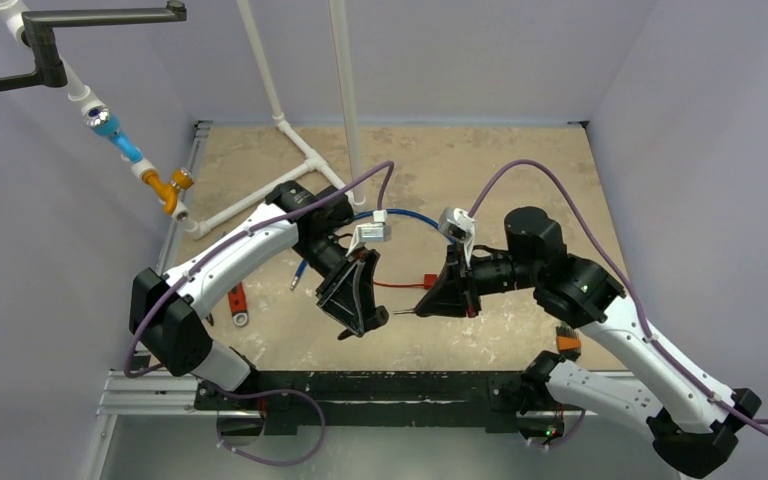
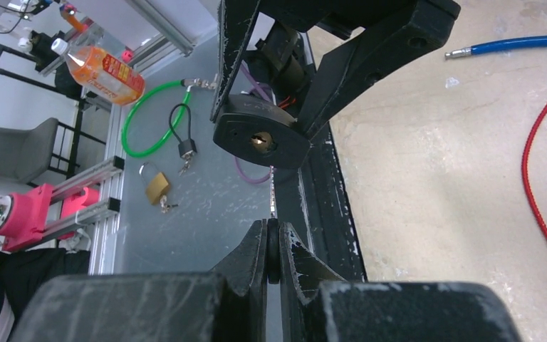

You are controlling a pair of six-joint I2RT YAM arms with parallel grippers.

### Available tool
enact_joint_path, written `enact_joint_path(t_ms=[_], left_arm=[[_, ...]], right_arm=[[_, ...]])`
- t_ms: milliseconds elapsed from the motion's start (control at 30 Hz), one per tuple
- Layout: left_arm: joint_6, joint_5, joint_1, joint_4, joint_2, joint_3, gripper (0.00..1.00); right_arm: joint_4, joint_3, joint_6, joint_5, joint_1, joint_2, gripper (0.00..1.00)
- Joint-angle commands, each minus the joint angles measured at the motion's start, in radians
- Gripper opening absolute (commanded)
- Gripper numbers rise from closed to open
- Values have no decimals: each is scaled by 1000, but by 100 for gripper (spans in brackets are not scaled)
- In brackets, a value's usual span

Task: Unlock with the key

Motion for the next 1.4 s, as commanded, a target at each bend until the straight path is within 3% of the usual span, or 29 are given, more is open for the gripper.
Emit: enact_joint_path(t_ms=[0,267,600,1000,1367], left_arm=[[34,48,-1,-248,-31,60,0],[57,0,-7,-248,-29,95,0],[75,-7,-9,-247,-39,112,0],[117,-89,-51,-248,-79,165,0],[149,-176,-126,-248,-111,215,0]], right_arm=[[83,37,-7,-73,-1,4,0],[126,40,11,-107,9,29,0],[144,46,14,-22,91,73,0],[157,25,21,16,92,80,0],[79,29,-8,162,93,45,0]])
